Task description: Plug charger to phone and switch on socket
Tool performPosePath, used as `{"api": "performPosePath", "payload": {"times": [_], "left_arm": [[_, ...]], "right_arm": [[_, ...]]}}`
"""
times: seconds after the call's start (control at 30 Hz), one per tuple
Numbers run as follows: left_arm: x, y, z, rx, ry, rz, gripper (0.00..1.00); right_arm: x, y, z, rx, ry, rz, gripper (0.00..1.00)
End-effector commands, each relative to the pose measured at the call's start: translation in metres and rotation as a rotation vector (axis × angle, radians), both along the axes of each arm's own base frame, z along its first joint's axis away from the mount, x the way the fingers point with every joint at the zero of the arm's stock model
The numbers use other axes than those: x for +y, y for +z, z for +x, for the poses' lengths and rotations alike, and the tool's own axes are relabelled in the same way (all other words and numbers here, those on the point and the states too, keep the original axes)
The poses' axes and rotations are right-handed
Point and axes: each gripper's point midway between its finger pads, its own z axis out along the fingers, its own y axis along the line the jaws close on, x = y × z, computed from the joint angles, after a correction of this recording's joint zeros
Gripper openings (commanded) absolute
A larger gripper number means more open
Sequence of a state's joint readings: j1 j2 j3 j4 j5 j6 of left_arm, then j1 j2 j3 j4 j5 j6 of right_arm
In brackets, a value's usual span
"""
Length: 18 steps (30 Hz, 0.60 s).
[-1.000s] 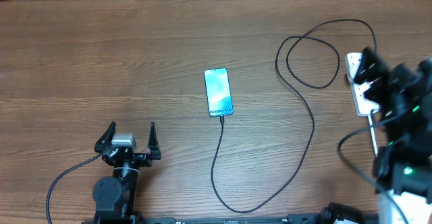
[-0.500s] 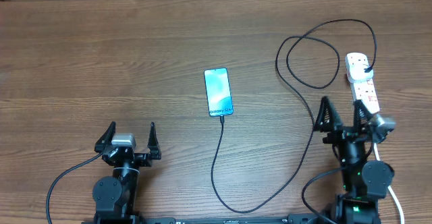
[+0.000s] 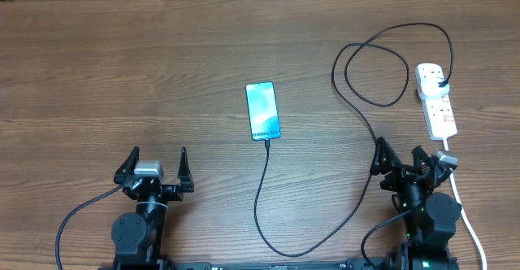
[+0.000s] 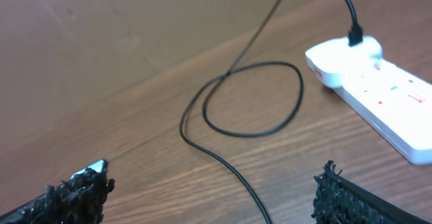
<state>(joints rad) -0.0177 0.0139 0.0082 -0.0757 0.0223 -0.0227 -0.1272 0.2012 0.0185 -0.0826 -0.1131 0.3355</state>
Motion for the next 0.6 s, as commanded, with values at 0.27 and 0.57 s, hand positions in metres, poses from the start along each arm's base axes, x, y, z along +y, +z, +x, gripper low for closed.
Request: {"api": "performPosePath", "payload": {"times": [0.27,0.57], "left_arm": [[0.002,0.000,0.000,-0.004,0.009,-0.007,1.00],[0.002,0.000,0.000,-0.004,0.010,-0.007,1.00]], "right_arm": [[0.002,0.031,-0.004,-0.144,0.019,-0.179,1.00],[0.014,0.042,-0.007,-0.206,0.100,-0.343,1.00]]}}
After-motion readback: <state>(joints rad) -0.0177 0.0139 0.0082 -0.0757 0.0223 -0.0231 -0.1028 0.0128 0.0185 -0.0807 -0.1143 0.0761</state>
